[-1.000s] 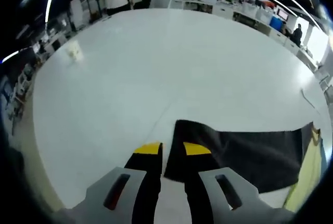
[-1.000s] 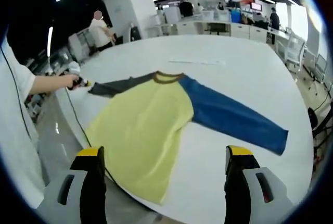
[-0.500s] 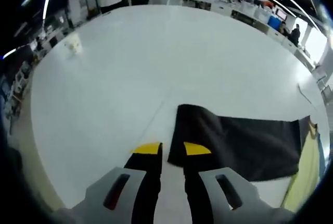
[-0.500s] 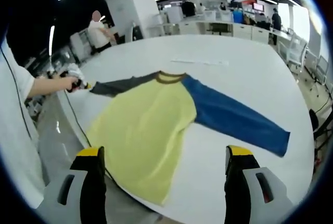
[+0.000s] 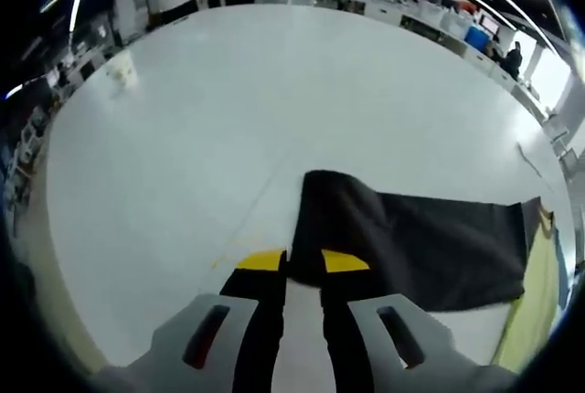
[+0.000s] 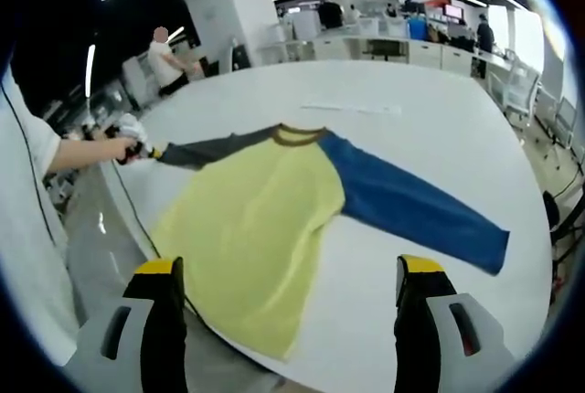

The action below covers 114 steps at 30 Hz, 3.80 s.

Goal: Fold the garment on the visible template until the final outline fits inside the template.

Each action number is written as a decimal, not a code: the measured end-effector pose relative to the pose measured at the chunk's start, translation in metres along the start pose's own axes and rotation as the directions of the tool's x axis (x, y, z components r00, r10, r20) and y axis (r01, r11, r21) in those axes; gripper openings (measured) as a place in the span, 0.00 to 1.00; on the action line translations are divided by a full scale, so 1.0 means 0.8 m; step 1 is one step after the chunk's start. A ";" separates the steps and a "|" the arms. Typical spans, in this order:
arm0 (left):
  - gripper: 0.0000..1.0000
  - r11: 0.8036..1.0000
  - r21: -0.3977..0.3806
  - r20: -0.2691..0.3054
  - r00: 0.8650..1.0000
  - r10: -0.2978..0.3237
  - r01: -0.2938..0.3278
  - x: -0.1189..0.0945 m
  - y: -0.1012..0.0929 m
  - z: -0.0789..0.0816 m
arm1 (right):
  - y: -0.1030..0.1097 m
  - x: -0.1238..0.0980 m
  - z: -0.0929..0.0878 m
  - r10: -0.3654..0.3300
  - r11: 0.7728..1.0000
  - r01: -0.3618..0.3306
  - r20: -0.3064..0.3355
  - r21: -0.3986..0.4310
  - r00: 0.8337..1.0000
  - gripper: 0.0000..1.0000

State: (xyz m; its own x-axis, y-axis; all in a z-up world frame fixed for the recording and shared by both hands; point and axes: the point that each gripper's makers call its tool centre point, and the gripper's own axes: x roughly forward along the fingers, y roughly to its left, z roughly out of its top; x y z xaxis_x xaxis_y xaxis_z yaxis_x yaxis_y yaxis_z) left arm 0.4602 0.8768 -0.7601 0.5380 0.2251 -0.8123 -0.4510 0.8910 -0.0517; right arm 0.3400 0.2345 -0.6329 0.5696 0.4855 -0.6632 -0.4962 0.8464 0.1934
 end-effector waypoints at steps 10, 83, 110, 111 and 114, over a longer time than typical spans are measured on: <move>0.01 1.000 -0.007 -0.011 1.000 -0.006 0.006 0.003 0.000 -0.005 | -0.001 0.000 0.001 -0.002 1.000 0.002 0.002 0.002 1.000 0.96; 0.21 0.977 0.177 -0.023 0.993 -0.113 0.116 -0.112 -0.038 -0.051 | 0.021 -0.044 -0.011 -0.019 1.000 0.018 0.081 0.010 0.997 0.96; 0.57 0.837 0.429 -0.013 0.928 -0.371 0.341 -0.264 -0.087 -0.095 | 0.065 -0.046 -0.015 0.016 1.000 -0.014 0.145 -0.016 0.989 0.97; 0.57 0.834 0.434 -0.016 0.928 -0.371 0.341 -0.266 -0.086 -0.096 | 0.066 -0.046 -0.015 0.020 1.000 -0.018 0.148 -0.017 0.989 0.97; 0.56 0.833 0.435 -0.018 0.928 -0.371 0.342 -0.276 -0.081 -0.098 | 0.067 -0.050 -0.018 0.018 1.000 -0.016 0.158 -0.014 0.987 0.97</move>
State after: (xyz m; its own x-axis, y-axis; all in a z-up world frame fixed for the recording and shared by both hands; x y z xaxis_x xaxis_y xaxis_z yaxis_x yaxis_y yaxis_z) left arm 0.3146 0.7385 -0.6229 0.6537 -0.1291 -0.7457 0.1179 0.9907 -0.0682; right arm 0.2814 0.2573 -0.6067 0.6571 0.5288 -0.5372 -0.5141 0.8356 0.1937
